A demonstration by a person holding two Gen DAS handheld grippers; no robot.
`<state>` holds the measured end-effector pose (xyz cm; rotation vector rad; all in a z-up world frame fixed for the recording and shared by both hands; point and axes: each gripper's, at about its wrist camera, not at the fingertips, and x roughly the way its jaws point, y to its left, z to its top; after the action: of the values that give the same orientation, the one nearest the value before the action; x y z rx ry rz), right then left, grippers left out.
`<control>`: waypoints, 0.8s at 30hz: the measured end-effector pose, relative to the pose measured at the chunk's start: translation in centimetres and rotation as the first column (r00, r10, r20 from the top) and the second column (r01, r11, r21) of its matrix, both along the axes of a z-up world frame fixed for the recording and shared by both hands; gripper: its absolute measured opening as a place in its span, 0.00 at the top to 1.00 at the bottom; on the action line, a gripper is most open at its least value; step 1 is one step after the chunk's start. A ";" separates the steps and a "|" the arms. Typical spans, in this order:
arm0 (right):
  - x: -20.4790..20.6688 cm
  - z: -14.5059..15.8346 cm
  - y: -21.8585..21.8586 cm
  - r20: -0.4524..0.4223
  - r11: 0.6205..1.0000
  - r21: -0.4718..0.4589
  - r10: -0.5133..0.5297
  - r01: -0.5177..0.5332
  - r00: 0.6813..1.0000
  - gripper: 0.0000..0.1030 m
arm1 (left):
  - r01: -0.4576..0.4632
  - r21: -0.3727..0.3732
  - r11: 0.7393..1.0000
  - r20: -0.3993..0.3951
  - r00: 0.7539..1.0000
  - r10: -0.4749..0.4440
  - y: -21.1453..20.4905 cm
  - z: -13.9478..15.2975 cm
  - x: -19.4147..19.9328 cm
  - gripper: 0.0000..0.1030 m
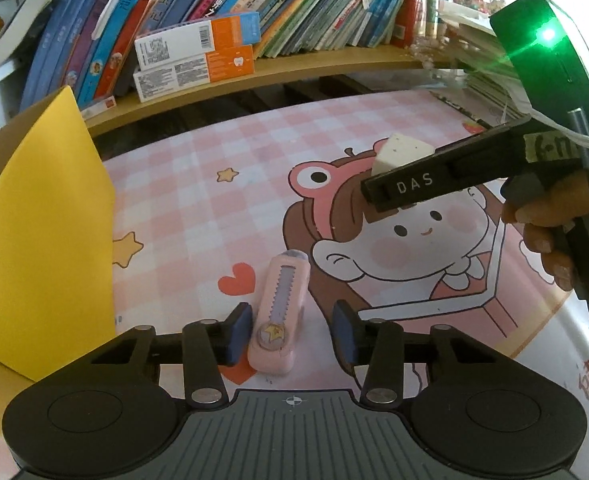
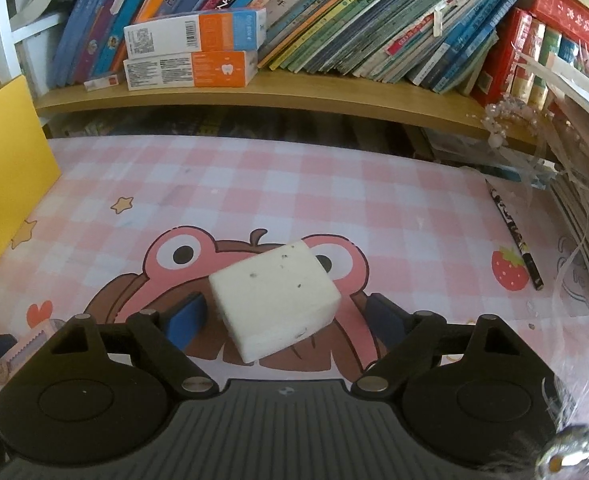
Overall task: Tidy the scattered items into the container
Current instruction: 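Close the right tool on the white sponge while the left tool grasps the pink knife, then lift the sponge and knife with both tools over the yellow box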
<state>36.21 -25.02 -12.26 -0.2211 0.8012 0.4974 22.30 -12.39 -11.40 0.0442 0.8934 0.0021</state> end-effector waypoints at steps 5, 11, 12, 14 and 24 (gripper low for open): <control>-0.1 0.2 0.1 0.002 1.000 0.019 0.014 -0.014 1.000 0.42 | 0.006 -0.014 1.000 0.004 1.000 -0.006 -0.1 0.0 0.0 0.67; -0.5 0.6 -0.1 -0.005 1.000 0.016 0.001 -0.001 1.000 0.50 | 0.019 -0.028 0.999 -0.005 1.000 -0.019 0.0 0.2 -0.2 0.77; -0.5 0.7 -0.2 -0.010 1.000 0.015 -0.003 0.003 1.000 0.51 | 0.020 -0.030 0.999 -0.007 1.000 -0.020 0.0 0.3 -0.3 0.77; -0.8 0.8 -0.5 -0.017 1.000 0.015 -0.011 0.011 1.000 0.52 | 0.022 -0.036 0.999 -0.008 1.000 -0.022 0.0 0.5 -0.6 0.77; -4.5 2.2 -3.0 -0.056 0.998 0.038 -0.047 0.050 0.997 0.53 | 0.041 -0.076 0.996 0.043 0.998 -0.038 -0.5 3.0 -3.3 0.78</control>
<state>31.67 -28.03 -10.09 -0.1518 0.8475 0.4747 19.02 -12.88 -8.38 -0.0096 0.8502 -0.0675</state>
